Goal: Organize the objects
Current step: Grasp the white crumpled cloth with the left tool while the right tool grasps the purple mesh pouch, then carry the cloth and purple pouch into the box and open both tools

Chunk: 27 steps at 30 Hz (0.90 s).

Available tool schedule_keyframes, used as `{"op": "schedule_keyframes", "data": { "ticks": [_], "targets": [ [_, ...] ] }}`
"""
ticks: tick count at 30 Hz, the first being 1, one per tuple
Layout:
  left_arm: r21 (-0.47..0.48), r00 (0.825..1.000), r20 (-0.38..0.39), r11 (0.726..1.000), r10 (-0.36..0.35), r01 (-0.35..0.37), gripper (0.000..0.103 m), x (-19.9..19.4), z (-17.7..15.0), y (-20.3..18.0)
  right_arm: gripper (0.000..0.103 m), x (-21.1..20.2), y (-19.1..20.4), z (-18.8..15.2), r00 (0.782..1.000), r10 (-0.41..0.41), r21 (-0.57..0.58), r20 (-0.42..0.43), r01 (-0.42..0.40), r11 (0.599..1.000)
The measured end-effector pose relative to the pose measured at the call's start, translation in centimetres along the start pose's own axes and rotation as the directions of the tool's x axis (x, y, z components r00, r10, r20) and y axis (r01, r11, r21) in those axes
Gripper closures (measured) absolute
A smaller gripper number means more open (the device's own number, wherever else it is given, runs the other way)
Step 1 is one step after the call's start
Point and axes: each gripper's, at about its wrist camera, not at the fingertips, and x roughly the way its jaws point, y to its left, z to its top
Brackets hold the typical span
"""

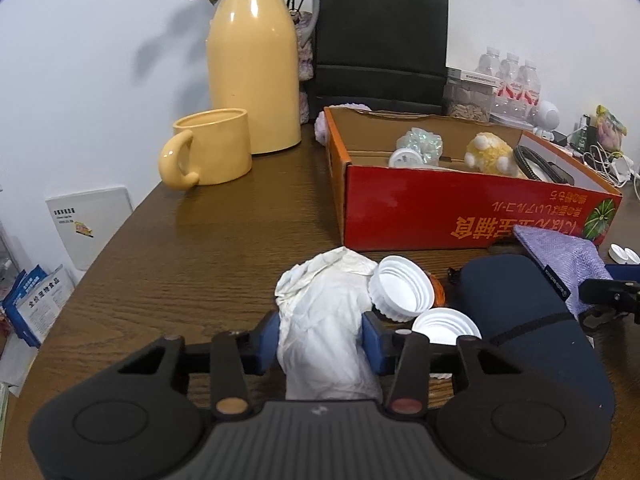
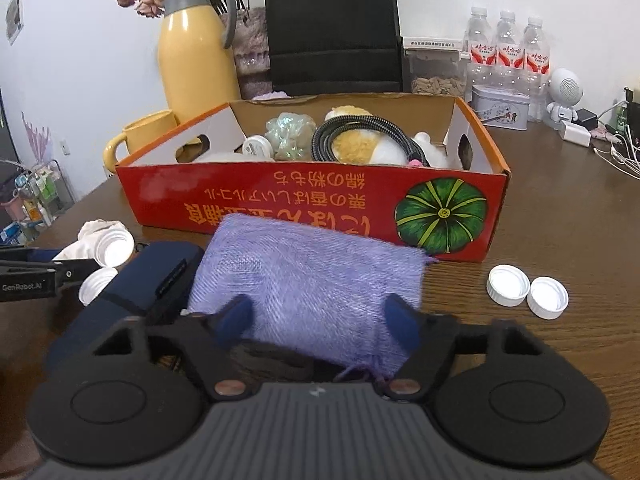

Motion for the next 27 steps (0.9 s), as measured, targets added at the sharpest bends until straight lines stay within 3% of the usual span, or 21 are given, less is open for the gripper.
{"op": "schedule_keyframes", "data": {
  "ticks": [7,12,27],
  "targets": [
    [-0.001,0.997,0.068,1.0,0.029,-0.029,0.064,-2.1,-0.2,0.0,0.092,-1.5,0.2,-0.1,0.998,0.028,-0.007,0.054,-0.027,1.0],
    [-0.005,0.995,0.097,0.999,0.034,-0.034,0.065,-3.2,0.3,-0.3,0.098,-3.0,-0.1,0.1,0.993,0.044,0.005,0.106,-0.044,0.999],
    [0.028,0.978,0.207,0.999,-0.032,0.027,0.064,-5.4,5.3,-4.9,0.098,-6.2,0.9,3.4,0.973,0.037,-0.065,0.227,-0.023,0.998]
  ]
}}
